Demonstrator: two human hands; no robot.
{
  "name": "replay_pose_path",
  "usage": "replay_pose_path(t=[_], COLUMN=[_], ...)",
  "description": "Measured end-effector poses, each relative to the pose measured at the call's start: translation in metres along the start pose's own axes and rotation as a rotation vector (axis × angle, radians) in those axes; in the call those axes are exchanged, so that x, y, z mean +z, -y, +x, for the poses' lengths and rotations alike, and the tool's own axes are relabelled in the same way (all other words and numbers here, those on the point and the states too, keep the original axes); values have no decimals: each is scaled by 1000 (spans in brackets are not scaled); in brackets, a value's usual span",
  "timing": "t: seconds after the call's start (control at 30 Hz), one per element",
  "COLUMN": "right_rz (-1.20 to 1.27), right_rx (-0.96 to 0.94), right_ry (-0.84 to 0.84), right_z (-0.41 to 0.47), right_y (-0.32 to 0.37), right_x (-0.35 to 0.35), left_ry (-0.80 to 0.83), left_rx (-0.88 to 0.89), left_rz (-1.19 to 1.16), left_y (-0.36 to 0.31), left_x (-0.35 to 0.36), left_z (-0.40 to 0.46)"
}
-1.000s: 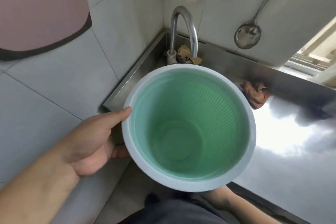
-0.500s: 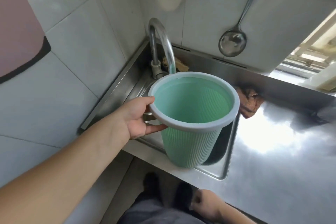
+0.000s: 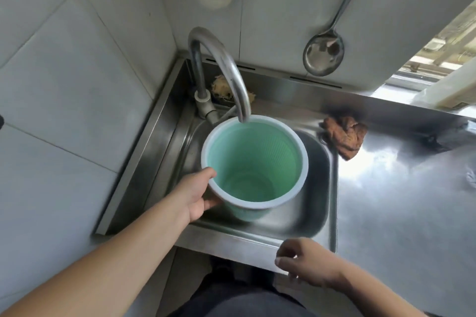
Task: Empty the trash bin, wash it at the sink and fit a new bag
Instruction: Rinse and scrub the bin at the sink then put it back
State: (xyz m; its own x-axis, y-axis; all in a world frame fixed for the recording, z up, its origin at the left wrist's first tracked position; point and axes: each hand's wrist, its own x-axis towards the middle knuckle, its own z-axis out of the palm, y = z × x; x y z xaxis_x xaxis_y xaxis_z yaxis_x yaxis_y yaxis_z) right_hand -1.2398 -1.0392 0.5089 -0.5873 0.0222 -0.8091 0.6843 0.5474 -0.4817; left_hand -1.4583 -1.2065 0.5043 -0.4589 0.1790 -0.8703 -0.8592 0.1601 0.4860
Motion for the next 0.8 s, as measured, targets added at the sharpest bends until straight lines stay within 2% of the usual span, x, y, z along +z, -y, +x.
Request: replay_pose_path(t=[0.07,0.2,0.3,0.5,0.6,0.67,0.8], right_rz=[74,-106,-147,-413,-452,-517,-575], right_rx=[-79,-197,-175,-215,-249,-206,-162], right_ry=[-39,-419,-548,-618,-538,-470,-456], right_z=[-6,17,53,121,151,173,201], right_y=[28,73,100,147,158,159,156], right_x=[-37,-110,-143,-166,-165,-165,-162], left_ry=[2,2,13,51,64,52,31], left_rx=[-10,4,10,72,78,92,96], left_rz=[40,98,124,123,127,126,126], left_y=[7,15,15,19,21,23,24], left_x=[-6,-19,-26,-35,-41,-42,-42], left_z=[17,44,56,63,61,61,61])
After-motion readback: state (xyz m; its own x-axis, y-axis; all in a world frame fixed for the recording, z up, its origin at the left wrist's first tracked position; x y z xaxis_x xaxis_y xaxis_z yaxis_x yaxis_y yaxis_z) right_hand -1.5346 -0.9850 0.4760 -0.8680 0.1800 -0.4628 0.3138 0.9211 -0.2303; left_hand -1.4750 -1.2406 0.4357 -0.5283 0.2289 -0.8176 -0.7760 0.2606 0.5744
